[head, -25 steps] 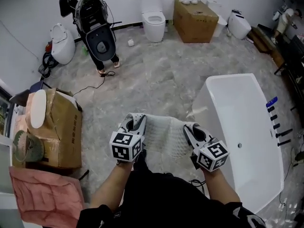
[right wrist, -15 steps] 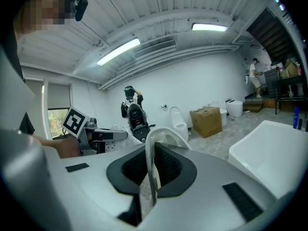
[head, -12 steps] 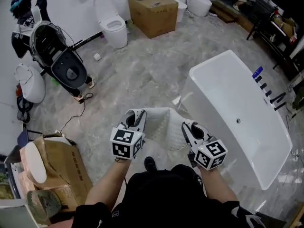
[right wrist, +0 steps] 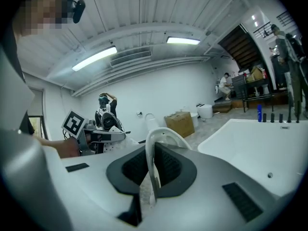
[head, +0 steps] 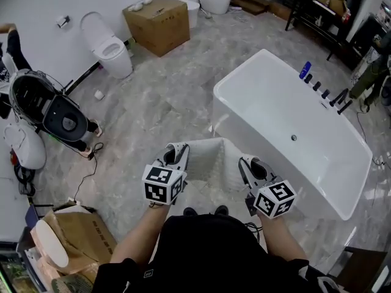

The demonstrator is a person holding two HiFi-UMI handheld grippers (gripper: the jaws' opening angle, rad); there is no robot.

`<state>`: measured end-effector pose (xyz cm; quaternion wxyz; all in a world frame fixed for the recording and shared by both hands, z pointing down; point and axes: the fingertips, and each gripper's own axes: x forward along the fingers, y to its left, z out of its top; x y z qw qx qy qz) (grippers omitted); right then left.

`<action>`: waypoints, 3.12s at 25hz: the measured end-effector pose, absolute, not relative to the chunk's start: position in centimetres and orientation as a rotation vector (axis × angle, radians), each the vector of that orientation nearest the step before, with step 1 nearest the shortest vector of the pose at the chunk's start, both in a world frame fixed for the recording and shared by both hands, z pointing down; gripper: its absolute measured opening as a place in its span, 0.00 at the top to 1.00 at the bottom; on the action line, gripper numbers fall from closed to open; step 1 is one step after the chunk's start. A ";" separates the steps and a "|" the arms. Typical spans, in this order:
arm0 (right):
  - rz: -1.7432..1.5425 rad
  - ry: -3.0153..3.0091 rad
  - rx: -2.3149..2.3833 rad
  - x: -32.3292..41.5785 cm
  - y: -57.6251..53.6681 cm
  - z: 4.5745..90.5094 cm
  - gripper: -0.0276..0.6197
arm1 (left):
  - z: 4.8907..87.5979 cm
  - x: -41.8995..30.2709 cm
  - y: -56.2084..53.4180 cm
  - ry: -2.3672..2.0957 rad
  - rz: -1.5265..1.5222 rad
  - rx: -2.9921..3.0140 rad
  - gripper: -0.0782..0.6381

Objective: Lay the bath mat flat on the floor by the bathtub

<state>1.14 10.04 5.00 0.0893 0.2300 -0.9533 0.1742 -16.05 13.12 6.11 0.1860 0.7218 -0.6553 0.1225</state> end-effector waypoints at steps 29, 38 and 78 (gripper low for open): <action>0.725 -2.400 1.661 10.6 4.0 8.1 0.91 | 11.0 -7.8 -4.0 -1.050 0.568 2.561 0.86; 0.870 -2.265 1.757 12.3 4.5 12.5 0.91 | 16.2 -5.2 -4.0 -0.887 0.636 2.502 0.86; 1.099 -2.037 1.369 11.1 -0.8 47.1 0.91 | 48.0 -3.2 -6.5 -0.877 0.801 2.264 0.86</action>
